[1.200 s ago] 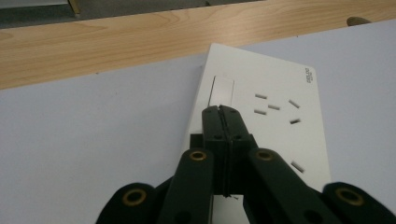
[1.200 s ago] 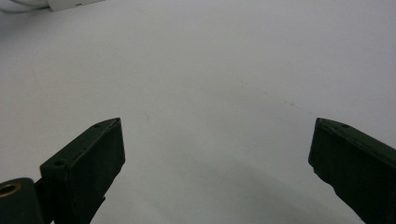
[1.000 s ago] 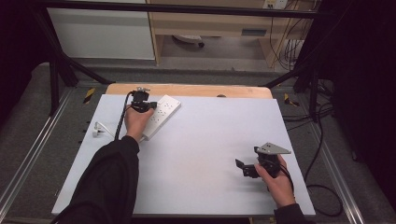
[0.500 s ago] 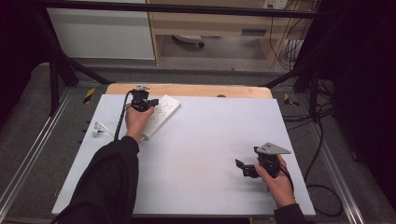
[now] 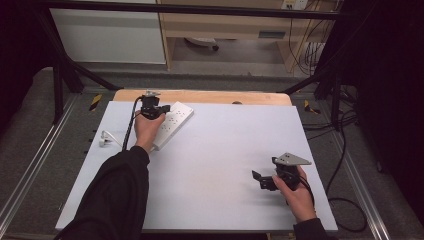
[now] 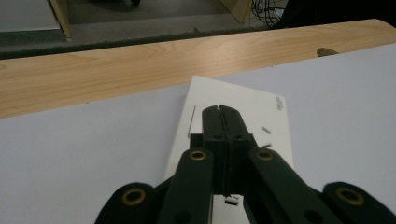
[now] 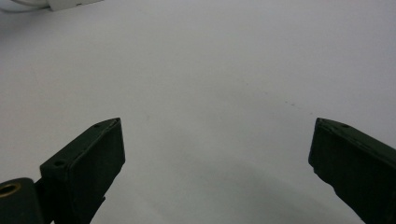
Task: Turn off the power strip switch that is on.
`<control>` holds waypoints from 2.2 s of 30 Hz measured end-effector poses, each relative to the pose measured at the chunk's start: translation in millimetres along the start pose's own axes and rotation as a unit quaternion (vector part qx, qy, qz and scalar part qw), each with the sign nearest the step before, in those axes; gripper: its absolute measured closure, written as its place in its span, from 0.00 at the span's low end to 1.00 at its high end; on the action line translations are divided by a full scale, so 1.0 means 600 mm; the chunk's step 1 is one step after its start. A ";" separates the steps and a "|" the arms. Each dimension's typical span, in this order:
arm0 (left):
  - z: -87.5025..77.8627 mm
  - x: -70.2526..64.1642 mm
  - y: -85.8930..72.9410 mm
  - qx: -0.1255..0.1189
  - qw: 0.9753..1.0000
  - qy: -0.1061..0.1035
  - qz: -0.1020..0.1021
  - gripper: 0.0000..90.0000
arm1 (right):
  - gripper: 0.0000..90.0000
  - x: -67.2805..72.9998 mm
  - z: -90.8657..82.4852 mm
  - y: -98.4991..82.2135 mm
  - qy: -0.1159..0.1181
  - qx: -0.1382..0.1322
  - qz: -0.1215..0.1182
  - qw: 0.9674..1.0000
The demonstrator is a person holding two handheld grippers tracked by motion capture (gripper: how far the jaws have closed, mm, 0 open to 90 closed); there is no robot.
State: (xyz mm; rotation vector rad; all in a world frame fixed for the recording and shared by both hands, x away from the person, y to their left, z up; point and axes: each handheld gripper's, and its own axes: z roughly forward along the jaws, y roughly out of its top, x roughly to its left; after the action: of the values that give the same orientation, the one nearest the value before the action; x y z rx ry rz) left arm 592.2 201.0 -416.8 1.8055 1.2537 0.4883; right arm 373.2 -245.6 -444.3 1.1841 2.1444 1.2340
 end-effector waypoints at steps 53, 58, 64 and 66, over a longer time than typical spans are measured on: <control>-0.026 -0.038 -0.015 0.010 0.999 -0.042 -0.015 0.31 | 0.04 0.003 0.003 0.000 0.000 0.005 -0.008 1.000; -0.027 -0.049 -0.016 0.031 0.998 -0.046 -0.005 0.22 | 0.04 0.004 0.003 0.001 0.000 0.006 -0.008 1.000; -0.030 -0.066 -0.016 0.053 0.997 -0.053 0.013 0.19 | 0.04 0.004 0.002 0.001 -0.001 0.005 -0.006 1.000; -0.032 -0.072 -0.016 0.058 0.997 -0.055 0.021 0.18 | 0.04 0.004 0.002 0.001 -0.001 0.005 -0.007 1.000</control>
State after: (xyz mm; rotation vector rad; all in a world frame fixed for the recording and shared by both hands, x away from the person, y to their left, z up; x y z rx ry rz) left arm 555.1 171.6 -407.6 1.9310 1.1923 0.3408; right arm 372.7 -242.7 -444.5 1.1731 2.1569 1.2171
